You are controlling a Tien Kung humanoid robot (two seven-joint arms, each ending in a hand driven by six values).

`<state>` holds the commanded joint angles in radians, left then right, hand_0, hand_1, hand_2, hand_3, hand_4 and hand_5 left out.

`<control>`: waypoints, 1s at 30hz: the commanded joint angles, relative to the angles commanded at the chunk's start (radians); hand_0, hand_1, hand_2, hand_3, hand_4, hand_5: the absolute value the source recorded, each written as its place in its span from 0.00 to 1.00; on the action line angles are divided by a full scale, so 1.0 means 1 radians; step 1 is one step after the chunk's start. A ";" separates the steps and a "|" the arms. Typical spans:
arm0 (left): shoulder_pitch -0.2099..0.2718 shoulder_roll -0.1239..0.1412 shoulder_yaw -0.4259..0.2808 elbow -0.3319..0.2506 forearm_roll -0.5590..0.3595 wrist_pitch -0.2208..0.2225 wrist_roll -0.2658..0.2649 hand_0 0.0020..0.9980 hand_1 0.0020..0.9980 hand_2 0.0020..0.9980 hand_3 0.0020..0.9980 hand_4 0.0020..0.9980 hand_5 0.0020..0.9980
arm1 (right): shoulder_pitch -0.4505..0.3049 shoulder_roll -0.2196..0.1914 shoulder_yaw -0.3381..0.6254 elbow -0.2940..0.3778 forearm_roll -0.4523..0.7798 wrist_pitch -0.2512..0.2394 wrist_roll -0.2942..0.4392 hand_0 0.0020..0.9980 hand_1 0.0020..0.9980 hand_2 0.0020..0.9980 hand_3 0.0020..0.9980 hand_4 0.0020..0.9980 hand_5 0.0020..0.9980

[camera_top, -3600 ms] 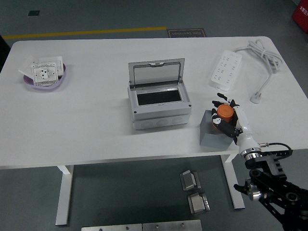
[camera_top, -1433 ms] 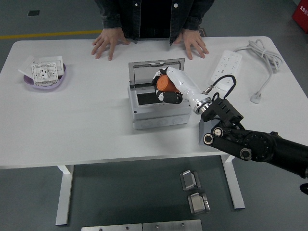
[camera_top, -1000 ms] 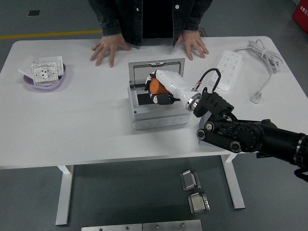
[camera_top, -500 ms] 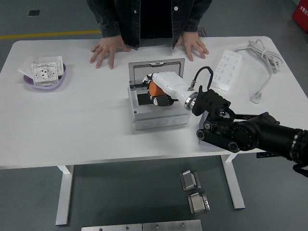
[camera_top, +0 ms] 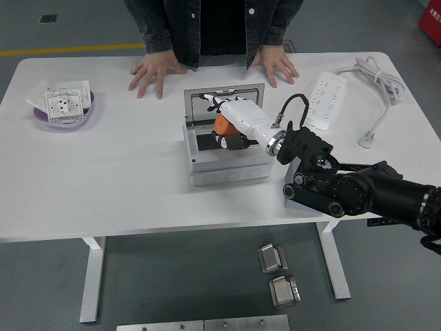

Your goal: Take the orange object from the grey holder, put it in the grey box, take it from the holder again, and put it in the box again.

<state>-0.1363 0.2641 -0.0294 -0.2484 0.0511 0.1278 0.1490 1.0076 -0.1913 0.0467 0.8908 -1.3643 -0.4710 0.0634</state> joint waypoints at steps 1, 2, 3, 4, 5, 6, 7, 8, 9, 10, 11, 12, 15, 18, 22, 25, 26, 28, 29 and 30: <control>0.000 0.000 0.000 0.000 0.000 0.000 0.000 0.66 0.66 0.62 0.66 0.65 0.46 | -0.002 -0.002 0.003 0.003 -0.001 -0.001 0.001 0.88 0.80 0.84 1.00 0.63 0.00; 0.000 -0.001 0.001 0.000 -0.001 0.000 0.000 0.66 0.66 0.62 0.66 0.65 0.46 | -0.003 -0.003 0.006 0.005 -0.001 -0.002 0.001 0.88 0.80 0.84 1.00 0.63 0.00; 0.001 -0.001 0.001 0.000 -0.001 0.000 0.000 0.66 0.66 0.62 0.66 0.65 0.46 | -0.005 -0.005 0.009 0.008 -0.003 -0.003 0.002 0.88 0.80 0.84 1.00 0.63 0.00; 0.001 -0.001 0.001 0.000 -0.001 0.000 0.000 0.66 0.66 0.62 0.66 0.65 0.46 | -0.008 -0.009 0.015 0.013 -0.004 -0.004 0.003 0.88 0.80 0.84 1.00 0.63 0.00; 0.001 -0.002 0.002 0.000 -0.002 0.000 0.000 0.66 0.66 0.62 0.66 0.65 0.46 | -0.012 -0.013 0.022 0.019 -0.006 -0.006 0.004 0.88 0.80 0.84 1.00 0.63 0.00; 0.001 -0.002 0.003 -0.001 -0.002 0.000 -0.001 0.66 0.66 0.62 0.65 0.65 0.46 | -0.015 -0.017 0.029 0.024 -0.008 -0.008 0.005 0.88 0.80 0.83 1.00 0.66 0.00; 0.002 -0.003 0.004 -0.001 -0.004 0.000 -0.001 0.66 0.66 0.62 0.65 0.65 0.46 | -0.021 -0.025 0.040 0.034 -0.013 -0.010 0.005 0.88 0.80 0.83 1.00 0.66 0.00; 0.002 -0.004 0.005 -0.001 -0.004 0.000 -0.002 0.66 0.66 0.62 0.65 0.65 0.46 | -0.026 -0.031 0.049 0.043 -0.017 -0.011 0.005 0.88 0.80 0.83 1.00 0.66 0.00; 0.003 -0.004 0.005 -0.001 -0.005 0.000 -0.002 0.66 0.66 0.62 0.65 0.65 0.46 | -0.031 -0.038 0.059 0.052 -0.022 -0.012 0.004 0.88 0.80 0.83 1.00 0.66 0.00; 0.004 -0.005 0.005 -0.001 -0.006 0.000 -0.002 0.66 0.66 0.62 0.65 0.65 0.46 | -0.037 -0.046 0.070 0.064 -0.023 -0.012 0.004 0.88 0.80 0.83 1.00 0.66 0.00; 0.005 -0.006 0.006 -0.001 -0.007 0.000 -0.002 0.66 0.66 0.62 0.65 0.65 0.46 | -0.043 -0.056 0.082 0.079 -0.025 -0.011 0.003 0.88 0.80 0.83 1.00 0.66 0.00; 0.007 -0.006 0.006 0.000 -0.008 0.000 -0.002 0.66 0.66 0.62 0.65 0.65 0.46 | -0.053 -0.070 0.097 0.097 -0.026 -0.009 0.001 0.88 0.80 0.83 1.00 0.67 0.02; 0.012 -0.008 0.007 0.000 -0.012 0.000 -0.002 0.66 0.66 0.62 0.65 0.65 0.46 | -0.079 -0.114 0.145 0.162 -0.028 0.003 -0.010 0.88 0.80 0.83 1.00 0.67 0.02; 0.018 -0.010 0.007 0.000 -0.015 0.000 -0.002 0.66 0.66 0.62 0.65 0.65 0.46 | -0.103 -0.164 0.198 0.229 -0.043 0.027 -0.032 0.88 0.80 0.83 1.00 0.68 0.04; 0.023 -0.013 0.008 0.001 -0.018 0.000 -0.003 0.66 0.66 0.62 0.65 0.65 0.46 | -0.116 -0.216 0.268 0.320 -0.068 0.063 -0.063 0.88 0.80 0.83 1.00 0.68 0.04; 0.024 -0.013 0.007 0.001 -0.017 0.000 -0.003 0.66 0.66 0.62 0.65 0.65 0.45 | -0.107 -0.237 0.307 0.382 -0.080 0.084 -0.079 0.86 0.78 0.81 1.00 0.68 0.07; 0.023 -0.013 0.006 0.001 -0.017 0.000 -0.002 0.66 0.66 0.62 0.65 0.65 0.45 | -0.095 -0.238 0.313 0.397 -0.078 0.089 -0.082 0.86 0.78 0.81 1.00 0.68 0.07; 0.022 -0.013 0.005 0.001 -0.015 0.000 -0.002 0.66 0.66 0.62 0.65 0.65 0.45 | -0.076 -0.236 0.317 0.404 -0.075 0.095 -0.085 0.86 0.78 0.81 1.00 0.68 0.07; 0.021 -0.012 0.004 0.001 -0.013 0.000 -0.001 0.66 0.66 0.62 0.65 0.65 0.45 | -0.056 -0.227 0.310 0.388 -0.062 0.098 -0.082 0.86 0.78 0.81 1.00 0.68 0.07; 0.020 -0.011 0.003 0.001 -0.011 0.000 -0.001 0.66 0.66 0.62 0.65 0.65 0.45 | -0.044 -0.222 0.305 0.378 -0.053 0.099 -0.079 0.82 0.73 0.79 0.95 0.68 0.12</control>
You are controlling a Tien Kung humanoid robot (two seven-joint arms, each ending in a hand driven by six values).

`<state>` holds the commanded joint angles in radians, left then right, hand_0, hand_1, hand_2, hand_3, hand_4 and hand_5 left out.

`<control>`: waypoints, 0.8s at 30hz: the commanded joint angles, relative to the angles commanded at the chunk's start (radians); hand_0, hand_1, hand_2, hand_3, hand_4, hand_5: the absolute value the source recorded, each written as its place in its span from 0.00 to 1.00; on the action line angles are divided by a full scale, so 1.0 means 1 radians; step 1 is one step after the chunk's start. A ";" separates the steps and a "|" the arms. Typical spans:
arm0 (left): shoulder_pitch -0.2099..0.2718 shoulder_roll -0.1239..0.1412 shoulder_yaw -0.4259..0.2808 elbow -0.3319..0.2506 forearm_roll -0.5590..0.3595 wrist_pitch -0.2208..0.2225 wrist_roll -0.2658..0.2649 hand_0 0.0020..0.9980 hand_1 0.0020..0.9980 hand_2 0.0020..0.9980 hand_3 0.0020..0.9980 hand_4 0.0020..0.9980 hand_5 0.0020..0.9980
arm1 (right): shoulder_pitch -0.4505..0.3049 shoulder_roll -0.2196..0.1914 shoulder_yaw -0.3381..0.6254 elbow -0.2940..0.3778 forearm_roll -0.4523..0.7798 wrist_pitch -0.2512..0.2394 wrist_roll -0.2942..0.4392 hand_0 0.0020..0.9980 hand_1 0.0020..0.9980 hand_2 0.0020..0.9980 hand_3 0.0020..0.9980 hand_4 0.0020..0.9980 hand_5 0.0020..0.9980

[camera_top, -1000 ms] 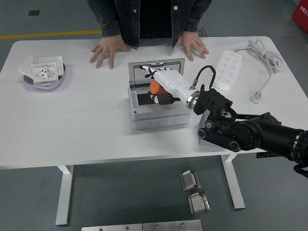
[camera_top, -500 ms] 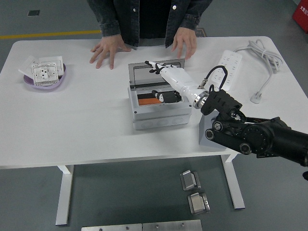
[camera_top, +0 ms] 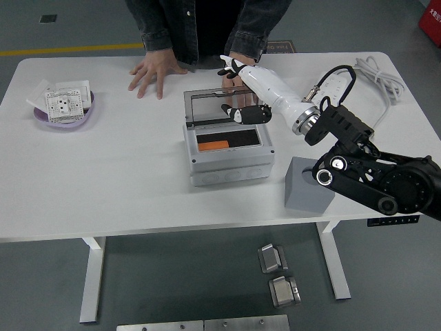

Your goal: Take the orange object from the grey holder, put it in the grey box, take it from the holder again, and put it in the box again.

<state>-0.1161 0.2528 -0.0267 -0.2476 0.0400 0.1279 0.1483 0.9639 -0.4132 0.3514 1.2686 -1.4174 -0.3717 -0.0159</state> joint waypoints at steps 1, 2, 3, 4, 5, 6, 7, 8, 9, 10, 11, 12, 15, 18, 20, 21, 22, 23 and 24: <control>-0.001 0.000 -0.002 0.000 0.003 0.000 0.001 0.66 0.66 0.62 0.65 0.65 0.45 | 0.017 0.010 -0.012 -0.018 0.016 0.001 0.005 0.82 0.73 0.79 0.95 0.68 0.12; -0.002 0.001 -0.003 0.000 0.005 0.000 0.002 0.66 0.66 0.62 0.65 0.65 0.45 | 0.033 0.021 -0.024 -0.039 0.032 0.002 0.011 0.82 0.73 0.79 0.95 0.68 0.12; -0.002 0.001 -0.005 0.000 0.008 0.000 0.003 0.66 0.66 0.62 0.65 0.65 0.45 | 0.052 0.036 -0.043 -0.062 0.054 0.001 0.020 0.82 0.73 0.79 0.95 0.68 0.12; -0.003 0.002 -0.006 0.000 0.010 0.000 0.003 0.66 0.66 0.62 0.65 0.65 0.45 | 0.066 0.047 -0.057 -0.082 0.071 0.001 0.027 0.82 0.73 0.79 0.95 0.68 0.12; -0.003 0.002 -0.008 0.000 0.012 0.000 0.004 0.66 0.66 0.62 0.65 0.65 0.45 | 0.081 0.060 -0.073 -0.107 0.094 0.001 0.034 0.82 0.73 0.79 0.95 0.68 0.12; -0.005 0.003 -0.010 -0.001 0.015 0.000 0.005 0.66 0.66 0.62 0.65 0.65 0.45 | 0.099 0.079 -0.094 -0.133 0.116 0.001 0.044 0.81 0.73 0.78 0.93 0.69 0.14; -0.006 0.004 -0.011 -0.001 0.017 0.000 0.006 0.66 0.66 0.62 0.65 0.65 0.45 | 0.113 0.092 -0.112 -0.156 0.136 0.001 0.051 0.81 0.73 0.78 0.93 0.69 0.14; -0.006 0.004 -0.011 -0.001 0.018 0.000 0.006 0.66 0.66 0.62 0.65 0.65 0.45 | 0.124 0.104 -0.129 -0.177 0.154 0.001 0.056 0.81 0.73 0.78 0.93 0.69 0.14; -0.008 0.005 -0.012 -0.001 0.020 0.000 0.007 0.66 0.66 0.62 0.65 0.65 0.45 | 0.134 0.116 -0.145 -0.200 0.173 0.002 0.062 0.81 0.73 0.78 0.93 0.69 0.14; -0.009 0.005 -0.013 -0.001 0.022 0.000 0.007 0.66 0.66 0.62 0.65 0.65 0.45 | 0.147 0.130 -0.166 -0.228 0.198 0.003 0.068 0.81 0.73 0.78 0.93 0.69 0.14; -0.010 0.006 -0.014 -0.001 0.023 0.000 0.008 0.66 0.66 0.62 0.65 0.65 0.45 | 0.155 0.139 -0.180 -0.249 0.217 0.004 0.072 0.81 0.73 0.78 0.93 0.69 0.14; -0.011 0.006 -0.014 -0.001 0.025 0.000 0.008 0.66 0.66 0.62 0.65 0.65 0.45 | 0.162 0.147 -0.193 -0.272 0.237 0.006 0.077 0.81 0.73 0.78 0.93 0.69 0.15; -0.017 0.010 -0.017 -0.001 0.032 0.000 0.010 0.66 0.66 0.62 0.65 0.65 0.45 | 0.186 0.178 -0.244 -0.346 0.307 0.010 0.098 0.81 0.73 0.78 0.93 0.69 0.15; -0.023 0.012 -0.020 -0.002 0.040 0.000 0.011 0.66 0.66 0.62 0.65 0.65 0.45 | 0.201 0.199 -0.286 -0.412 0.372 0.012 0.114 0.83 0.73 0.78 0.92 0.69 0.15; -0.027 0.013 -0.019 -0.003 0.043 0.000 0.011 0.66 0.66 0.62 0.65 0.65 0.45 | 0.207 0.211 -0.312 -0.449 0.411 0.014 0.123 0.83 0.73 0.78 0.92 0.69 0.15; -0.029 0.013 -0.018 -0.004 0.044 0.000 0.011 0.66 0.66 0.62 0.65 0.65 0.45 | 0.209 0.218 -0.322 -0.471 0.434 0.017 0.124 0.83 0.73 0.78 0.92 0.69 0.15; -0.031 0.013 -0.017 -0.004 0.044 0.000 0.010 0.66 0.66 0.62 0.65 0.65 0.45 | 0.210 0.222 -0.326 -0.484 0.447 0.019 0.125 0.83 0.73 0.78 0.92 0.69 0.15; -0.031 0.013 -0.016 -0.004 0.044 0.000 0.010 0.66 0.66 0.62 0.65 0.65 0.45 | 0.209 0.226 -0.328 -0.493 0.456 0.022 0.124 0.83 0.73 0.78 0.92 0.69 0.15; -0.032 0.013 -0.015 -0.004 0.043 0.000 0.009 0.66 0.66 0.62 0.65 0.65 0.45 | 0.208 0.228 -0.329 -0.498 0.461 0.024 0.123 0.83 0.74 0.78 0.92 0.70 0.18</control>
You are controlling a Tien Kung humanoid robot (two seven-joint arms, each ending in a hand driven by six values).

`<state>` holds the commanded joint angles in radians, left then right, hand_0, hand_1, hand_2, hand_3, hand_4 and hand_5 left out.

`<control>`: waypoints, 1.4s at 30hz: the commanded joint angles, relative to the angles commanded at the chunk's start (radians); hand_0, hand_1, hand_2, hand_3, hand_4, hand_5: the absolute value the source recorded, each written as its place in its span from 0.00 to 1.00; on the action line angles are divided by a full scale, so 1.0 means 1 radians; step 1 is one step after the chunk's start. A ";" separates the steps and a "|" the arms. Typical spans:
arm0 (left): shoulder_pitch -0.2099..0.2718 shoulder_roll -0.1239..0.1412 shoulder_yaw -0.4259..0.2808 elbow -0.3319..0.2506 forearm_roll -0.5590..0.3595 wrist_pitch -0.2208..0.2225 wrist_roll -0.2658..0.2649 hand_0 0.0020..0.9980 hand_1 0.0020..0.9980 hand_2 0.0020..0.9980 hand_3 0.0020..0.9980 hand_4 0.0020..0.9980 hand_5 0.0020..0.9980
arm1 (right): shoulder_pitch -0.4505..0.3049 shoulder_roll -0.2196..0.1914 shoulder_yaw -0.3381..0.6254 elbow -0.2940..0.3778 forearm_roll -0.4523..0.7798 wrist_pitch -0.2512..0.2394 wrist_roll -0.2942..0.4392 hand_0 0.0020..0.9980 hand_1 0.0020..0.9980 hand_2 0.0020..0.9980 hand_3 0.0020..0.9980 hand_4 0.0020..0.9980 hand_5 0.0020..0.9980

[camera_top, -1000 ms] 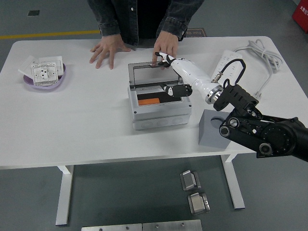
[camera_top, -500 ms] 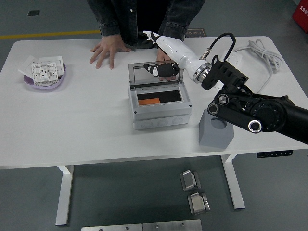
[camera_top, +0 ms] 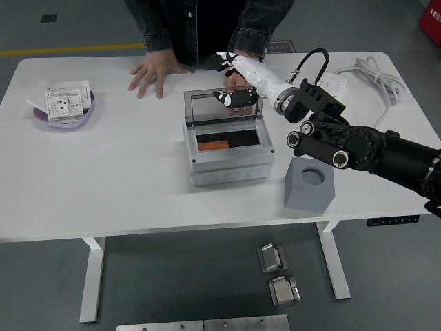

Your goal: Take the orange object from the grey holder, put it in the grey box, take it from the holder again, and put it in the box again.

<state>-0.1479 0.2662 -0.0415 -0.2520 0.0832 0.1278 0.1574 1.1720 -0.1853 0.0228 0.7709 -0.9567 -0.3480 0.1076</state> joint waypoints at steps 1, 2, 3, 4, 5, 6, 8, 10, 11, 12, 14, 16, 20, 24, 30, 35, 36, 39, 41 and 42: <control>0.000 0.000 0.001 0.000 0.000 0.000 0.000 0.66 0.66 0.62 0.65 0.65 0.45 | -0.002 0.001 0.000 -0.001 0.002 0.001 0.000 0.83 0.74 0.78 0.92 0.70 0.18; 0.000 0.000 0.002 0.000 -0.001 0.000 -0.001 0.66 0.66 0.62 0.65 0.65 0.45 | -0.005 0.001 -0.001 0.002 0.001 0.000 0.000 0.83 0.74 0.78 0.92 0.70 0.18; 0.001 -0.001 0.002 0.000 -0.001 0.000 -0.001 0.66 0.66 0.62 0.65 0.65 0.45 | -0.009 0.000 -0.003 0.008 0.000 -0.002 0.000 0.83 0.74 0.78 0.92 0.70 0.18; 0.002 -0.001 0.004 0.000 -0.004 0.000 -0.002 0.66 0.66 0.62 0.65 0.65 0.45 | -0.015 -0.003 -0.006 0.019 -0.003 -0.007 0.002 0.83 0.74 0.78 0.92 0.70 0.18; 0.003 -0.001 0.006 0.000 -0.006 0.000 -0.003 0.66 0.66 0.62 0.65 0.65 0.45 | -0.021 -0.007 -0.008 0.030 -0.006 -0.011 0.004 0.83 0.74 0.78 0.92 0.70 0.18; 0.003 -0.001 0.007 0.000 -0.008 0.000 -0.003 0.66 0.66 0.62 0.65 0.65 0.45 | -0.026 -0.010 -0.010 0.039 -0.009 -0.014 0.005 0.84 0.74 0.78 0.92 0.70 0.20; 0.005 -0.002 0.009 0.000 -0.012 0.000 -0.005 0.66 0.66 0.62 0.65 0.65 0.45 | -0.035 -0.018 -0.012 0.060 -0.019 -0.020 0.006 0.84 0.74 0.78 0.92 0.70 0.20; 0.006 -0.002 0.011 0.001 -0.016 0.000 -0.006 0.66 0.66 0.62 0.65 0.65 0.45 | -0.045 -0.029 -0.015 0.083 -0.034 -0.027 0.006 0.84 0.74 0.78 0.92 0.70 0.20; 0.006 -0.002 0.013 0.001 -0.019 0.000 -0.007 0.66 0.66 0.62 0.65 0.65 0.45 | -0.050 -0.037 -0.014 0.097 -0.045 -0.030 0.005 0.84 0.74 0.78 0.92 0.70 0.20; 0.007 -0.002 0.014 0.001 -0.022 0.000 -0.008 0.66 0.66 0.62 0.65 0.65 0.45 | -0.054 -0.044 -0.013 0.108 -0.054 -0.032 0.004 0.84 0.74 0.78 0.92 0.69 0.21; 0.008 -0.002 0.018 0.001 -0.027 0.000 -0.010 0.66 0.66 0.62 0.65 0.65 0.45 | -0.063 -0.059 -0.008 0.131 -0.071 -0.035 0.002 0.84 0.74 0.78 0.92 0.69 0.21; 0.008 -0.002 0.021 0.001 -0.033 0.000 -0.012 0.66 0.66 0.62 0.65 0.65 0.45 | -0.071 -0.074 -0.004 0.151 -0.089 -0.037 -0.001 0.84 0.74 0.78 0.92 0.69 0.21; 0.009 -0.002 0.029 0.001 -0.045 0.001 -0.016 0.66 0.66 0.62 0.65 0.65 0.45 | -0.088 -0.105 0.009 0.197 -0.141 -0.037 -0.015 0.84 0.74 0.78 0.92 0.69 0.23; 0.013 -0.002 0.035 0.001 -0.056 0.001 -0.018 0.66 0.66 0.62 0.65 0.65 0.45 | -0.108 -0.139 0.028 0.250 -0.200 -0.034 -0.036 0.83 0.74 0.78 0.92 0.69 0.24; 0.017 -0.003 0.041 0.001 -0.066 0.000 -0.021 0.66 0.66 0.62 0.65 0.65 0.45 | -0.143 -0.191 0.055 0.348 -0.298 -0.028 -0.072 0.82 0.73 0.78 0.92 0.70 0.27; 0.019 -0.003 0.041 0.001 -0.069 0.000 -0.023 0.66 0.66 0.62 0.65 0.65 0.45 | -0.166 -0.218 0.079 0.410 -0.368 -0.018 -0.103 0.82 0.73 0.78 0.92 0.70 0.27; 0.019 -0.004 0.041 0.001 -0.070 0.000 -0.023 0.66 0.66 0.62 0.65 0.65 0.45 | -0.173 -0.225 0.086 0.426 -0.385 -0.014 -0.112 0.79 0.73 0.78 0.93 0.70 0.27; 0.021 -0.005 0.041 0.001 -0.071 0.000 -0.023 0.66 0.66 0.62 0.65 0.65 0.45 | -0.188 -0.244 0.098 0.463 -0.427 -0.004 -0.133 0.79 0.73 0.78 0.93 0.70 0.27; 0.022 -0.005 0.041 0.001 -0.072 0.000 -0.023 0.66 0.66 0.62 0.65 0.65 0.45 | -0.197 -0.253 0.105 0.483 -0.450 0.003 -0.146 0.79 0.73 0.78 0.93 0.70 0.27; 0.023 -0.005 0.041 0.001 -0.072 0.000 -0.023 0.66 0.66 0.62 0.65 0.65 0.45 | -0.201 -0.256 0.108 0.490 -0.457 0.006 -0.151 0.77 0.72 0.78 0.93 0.70 0.29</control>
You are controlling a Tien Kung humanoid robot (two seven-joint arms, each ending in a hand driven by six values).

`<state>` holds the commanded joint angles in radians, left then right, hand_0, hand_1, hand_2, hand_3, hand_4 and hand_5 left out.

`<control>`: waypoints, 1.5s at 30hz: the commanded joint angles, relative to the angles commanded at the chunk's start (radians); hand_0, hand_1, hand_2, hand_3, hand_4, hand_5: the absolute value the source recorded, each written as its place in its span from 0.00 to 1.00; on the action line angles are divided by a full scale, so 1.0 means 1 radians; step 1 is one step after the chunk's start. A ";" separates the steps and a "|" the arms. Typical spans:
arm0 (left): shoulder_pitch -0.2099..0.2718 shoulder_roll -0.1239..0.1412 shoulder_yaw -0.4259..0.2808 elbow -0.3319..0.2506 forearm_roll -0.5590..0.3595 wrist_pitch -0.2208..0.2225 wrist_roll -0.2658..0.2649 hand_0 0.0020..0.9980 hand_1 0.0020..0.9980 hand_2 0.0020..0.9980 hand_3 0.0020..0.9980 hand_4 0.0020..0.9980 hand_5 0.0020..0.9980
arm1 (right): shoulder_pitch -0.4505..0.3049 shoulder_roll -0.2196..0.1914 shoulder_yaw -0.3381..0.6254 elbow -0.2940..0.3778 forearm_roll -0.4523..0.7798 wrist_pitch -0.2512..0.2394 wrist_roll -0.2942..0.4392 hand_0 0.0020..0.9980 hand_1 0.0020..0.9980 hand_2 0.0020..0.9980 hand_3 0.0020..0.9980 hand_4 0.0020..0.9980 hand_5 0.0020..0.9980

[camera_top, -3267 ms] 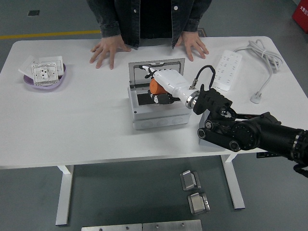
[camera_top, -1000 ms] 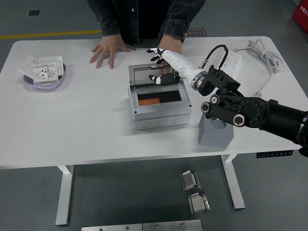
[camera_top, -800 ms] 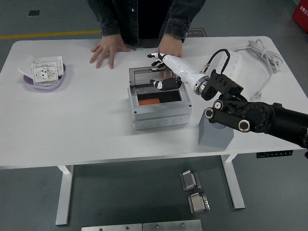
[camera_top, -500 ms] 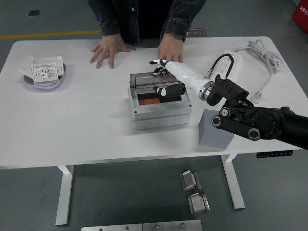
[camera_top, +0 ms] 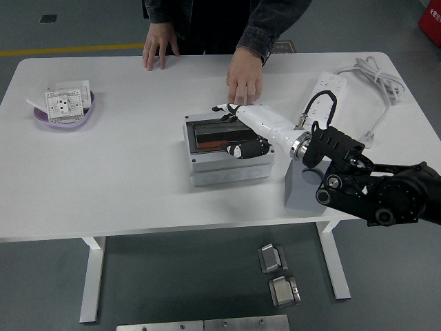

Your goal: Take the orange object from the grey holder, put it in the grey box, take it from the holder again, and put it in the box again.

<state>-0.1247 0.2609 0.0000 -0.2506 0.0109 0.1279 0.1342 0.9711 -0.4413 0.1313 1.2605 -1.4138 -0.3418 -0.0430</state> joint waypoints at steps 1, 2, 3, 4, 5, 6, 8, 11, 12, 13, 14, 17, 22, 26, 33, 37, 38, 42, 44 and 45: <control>0.001 0.000 0.000 0.000 0.000 0.000 0.000 0.66 0.66 0.62 0.65 0.65 0.45 | -0.004 -0.002 0.004 0.005 -0.006 0.003 -0.004 0.77 0.72 0.78 0.93 0.70 0.29; 0.002 0.000 0.000 0.000 0.000 0.000 0.001 0.66 0.66 0.62 0.65 0.65 0.45 | -0.007 -0.003 0.007 0.007 -0.010 0.004 -0.006 0.77 0.72 0.78 0.93 0.70 0.29; 0.002 -0.001 0.000 0.001 0.000 0.000 0.001 0.66 0.66 0.62 0.65 0.65 0.45 | -0.011 -0.004 0.013 0.007 -0.014 0.004 -0.008 0.77 0.72 0.78 0.93 0.70 0.29; 0.003 -0.001 0.000 0.001 -0.001 0.000 0.001 0.66 0.66 0.62 0.65 0.65 0.45 | -0.016 -0.005 0.021 0.007 -0.017 0.004 -0.010 0.77 0.72 0.78 0.93 0.70 0.29; 0.004 -0.001 0.000 0.001 -0.001 0.000 0.002 0.66 0.66 0.62 0.65 0.65 0.45 | -0.020 -0.006 0.028 0.006 -0.021 0.004 -0.011 0.77 0.72 0.78 0.93 0.70 0.29; 0.004 -0.001 -0.003 0.002 0.002 0.000 0.003 0.65 0.66 0.62 0.65 0.65 0.45 | -0.031 -0.009 0.047 0.004 -0.029 0.003 -0.014 0.75 0.72 0.78 0.94 0.69 0.30; 0.006 -0.002 -0.007 0.003 0.005 0.000 0.005 0.65 0.66 0.62 0.65 0.65 0.45 | -0.057 -0.020 0.086 0.001 -0.048 0.003 -0.021 0.75 0.72 0.78 0.94 0.69 0.30; 0.008 -0.002 -0.011 0.004 0.009 0.000 0.007 0.65 0.66 0.62 0.65 0.65 0.45 | -0.113 -0.049 0.157 0.006 -0.083 0.000 -0.034 0.75 0.72 0.78 0.94 0.69 0.30; 0.009 -0.001 -0.012 0.004 0.010 0.000 0.008 0.65 0.66 0.62 0.65 0.64 0.46 | -0.132 -0.059 0.183 0.010 -0.094 -0.001 -0.038 0.74 0.71 0.78 0.94 0.69 0.31; 0.010 -0.001 -0.014 0.004 0.011 0.001 0.008 0.65 0.66 0.62 0.65 0.64 0.46 | -0.153 -0.073 0.212 0.020 -0.109 -0.001 -0.043 0.74 0.71 0.78 0.94 0.69 0.31; 0.011 -0.001 -0.016 0.005 0.012 0.001 0.009 0.65 0.66 0.62 0.65 0.64 0.46 | -0.177 -0.086 0.245 0.031 -0.124 -0.002 -0.048 0.74 0.71 0.78 0.94 0.69 0.31; 0.014 0.000 -0.017 0.005 0.011 0.001 0.010 0.65 0.66 0.62 0.65 0.64 0.46 | -0.255 -0.123 0.351 0.081 -0.168 -0.010 -0.055 0.74 0.71 0.78 0.94 0.69 0.31; 0.021 -0.002 -0.013 0.005 0.005 0.002 0.010 0.65 0.66 0.62 0.65 0.64 0.46 | -0.411 -0.130 0.548 0.166 -0.182 -0.071 -0.007 0.74 0.71 0.77 0.94 0.69 0.31; 0.022 -0.006 -0.006 0.003 -0.006 0.002 0.005 0.65 0.66 0.62 0.65 0.64 0.45 | -0.548 -0.090 0.704 0.212 -0.093 -0.146 0.084 0.74 0.70 0.76 0.91 0.69 0.32; 0.014 -0.004 -0.016 0.001 0.002 0.002 0.003 0.65 0.66 0.62 0.65 0.65 0.46 | -0.762 0.000 0.960 0.182 0.168 -0.169 0.317 0.73 0.69 0.74 0.86 0.69 0.34; 0.008 0.002 -0.010 0.001 0.001 0.002 0.004 0.65 0.66 0.61 0.65 0.65 0.46 | -0.845 0.015 1.068 0.153 0.313 -0.142 0.429 0.73 0.68 0.73 0.84 0.70 0.34; 0.006 0.004 -0.009 0.001 0.001 0.002 0.003 0.65 0.66 0.61 0.65 0.65 0.46 | -0.861 0.016 1.093 0.147 0.349 -0.136 0.454 0.73 0.68 0.73 0.84 0.70 0.34; 0.003 0.008 -0.008 0.001 0.004 0.002 0.003 0.65 0.66 0.62 0.65 0.65 0.46 | -0.887 0.017 1.179 0.136 0.507 -0.126 0.538 0.73 0.68 0.72 0.79 0.70 0.36; 0.004 0.008 -0.007 0.001 0.004 0.002 0.003 0.65 0.66 0.62 0.65 0.65 0.46 | -0.892 0.019 1.209 0.135 0.576 -0.124 0.559 0.73 0.68 0.72 0.79 0.70 0.36; 0.005 0.007 -0.009 0.001 0.007 0.002 0.003 0.65 0.66 0.62 0.65 0.65 0.46 | -0.894 0.020 1.219 0.136 0.604 -0.124 0.564 0.73 0.68 0.72 0.79 0.70 0.36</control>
<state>-0.1202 0.2681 -0.0089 -0.2497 0.0179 0.1297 0.1373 0.0771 -0.4216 1.3499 1.3964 -0.8098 -0.4656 0.5212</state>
